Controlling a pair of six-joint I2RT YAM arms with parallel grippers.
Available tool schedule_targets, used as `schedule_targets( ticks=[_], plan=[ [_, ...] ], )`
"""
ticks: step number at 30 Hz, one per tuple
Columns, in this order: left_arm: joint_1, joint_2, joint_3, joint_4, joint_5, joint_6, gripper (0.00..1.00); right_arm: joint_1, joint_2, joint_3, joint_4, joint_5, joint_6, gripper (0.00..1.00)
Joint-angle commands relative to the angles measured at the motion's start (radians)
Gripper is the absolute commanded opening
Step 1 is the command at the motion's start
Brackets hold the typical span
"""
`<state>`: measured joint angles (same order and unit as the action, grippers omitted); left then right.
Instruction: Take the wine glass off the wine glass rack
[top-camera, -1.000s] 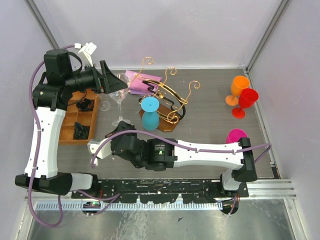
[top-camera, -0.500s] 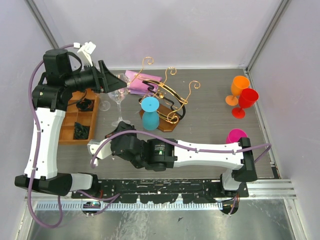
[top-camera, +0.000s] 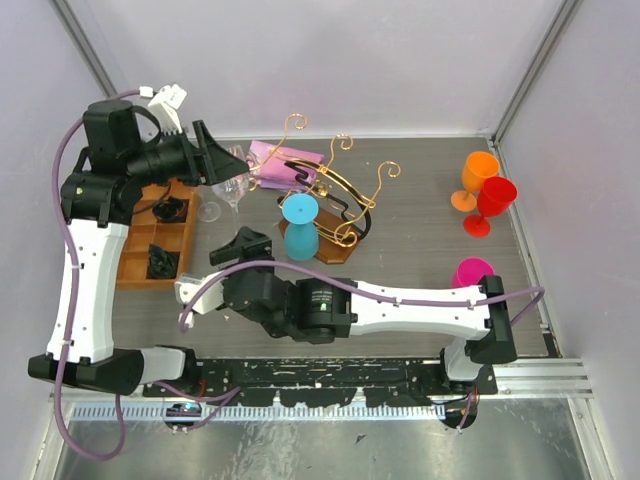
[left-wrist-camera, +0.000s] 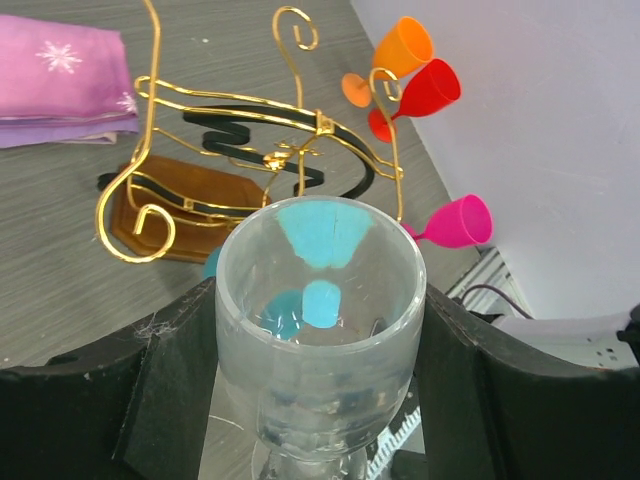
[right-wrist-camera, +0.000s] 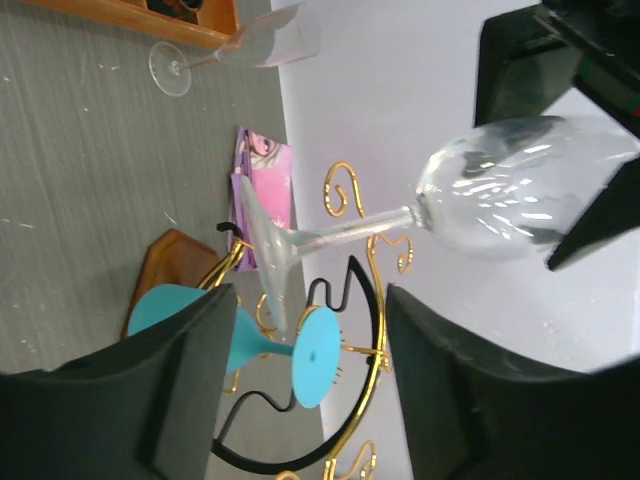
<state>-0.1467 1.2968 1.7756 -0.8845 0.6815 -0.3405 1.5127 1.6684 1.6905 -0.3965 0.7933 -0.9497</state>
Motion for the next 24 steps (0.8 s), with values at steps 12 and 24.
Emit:
schedule_targets(
  ticks=[12,24],
  plan=[
    [0.003,-0.154,-0.134,-0.016,-0.478,0.098,0.67,0.031,-0.353,-0.064,0.029,0.073,0.258,0.83],
    [0.003,-0.406,-0.644,0.470,-0.829,0.093,0.63,0.030,-0.447,-0.162,0.108,0.107,0.261,0.90]
  ],
)
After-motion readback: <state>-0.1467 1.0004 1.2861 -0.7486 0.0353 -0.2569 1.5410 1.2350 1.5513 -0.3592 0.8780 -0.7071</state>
